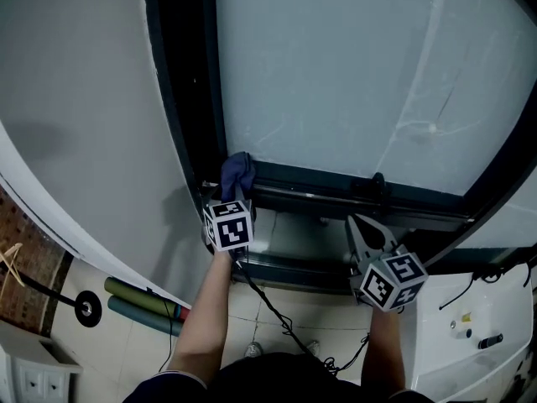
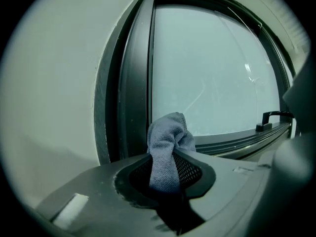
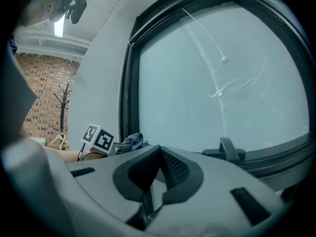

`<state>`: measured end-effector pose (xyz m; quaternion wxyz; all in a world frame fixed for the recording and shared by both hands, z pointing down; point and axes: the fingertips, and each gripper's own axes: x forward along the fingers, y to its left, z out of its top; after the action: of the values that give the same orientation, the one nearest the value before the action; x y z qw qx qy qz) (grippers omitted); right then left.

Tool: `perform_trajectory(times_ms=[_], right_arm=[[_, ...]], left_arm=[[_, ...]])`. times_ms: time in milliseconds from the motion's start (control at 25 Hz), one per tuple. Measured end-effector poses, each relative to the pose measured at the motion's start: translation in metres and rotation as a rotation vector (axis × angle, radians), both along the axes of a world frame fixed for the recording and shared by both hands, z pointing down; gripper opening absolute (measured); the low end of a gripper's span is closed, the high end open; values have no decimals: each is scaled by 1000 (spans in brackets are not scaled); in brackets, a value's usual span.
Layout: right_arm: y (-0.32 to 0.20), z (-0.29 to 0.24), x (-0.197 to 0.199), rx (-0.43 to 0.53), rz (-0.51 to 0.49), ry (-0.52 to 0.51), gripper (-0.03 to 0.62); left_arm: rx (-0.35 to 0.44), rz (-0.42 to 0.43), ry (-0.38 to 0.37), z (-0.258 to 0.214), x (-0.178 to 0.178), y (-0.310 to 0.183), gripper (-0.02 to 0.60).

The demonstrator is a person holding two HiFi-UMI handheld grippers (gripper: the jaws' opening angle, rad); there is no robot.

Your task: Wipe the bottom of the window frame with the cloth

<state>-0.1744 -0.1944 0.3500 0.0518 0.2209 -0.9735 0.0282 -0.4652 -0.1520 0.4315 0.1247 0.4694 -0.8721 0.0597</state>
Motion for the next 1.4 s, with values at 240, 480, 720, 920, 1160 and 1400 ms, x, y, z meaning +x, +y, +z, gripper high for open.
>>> perform_trajectory(times_ms=[240, 480, 720, 920, 1160, 1400], right_arm=[[19, 1, 1, 22, 44, 46, 0], [28, 0, 33, 31, 119, 44, 0], [34, -9, 73, 41, 111, 23, 0], [33, -13, 109, 41, 89, 19, 0], [36, -9, 131, 24, 67, -17, 0], [42, -13, 136, 39, 31, -38, 0]], left_arm=[[23, 146, 67, -2, 33, 14, 84], [63, 359, 42, -33, 96, 24, 84], [88, 439, 70, -48, 160, 45, 84], [128, 520, 169, -51, 228, 44, 84], [129, 559, 198, -49, 277, 55, 84], [117, 563, 174, -54, 292, 61, 84]])
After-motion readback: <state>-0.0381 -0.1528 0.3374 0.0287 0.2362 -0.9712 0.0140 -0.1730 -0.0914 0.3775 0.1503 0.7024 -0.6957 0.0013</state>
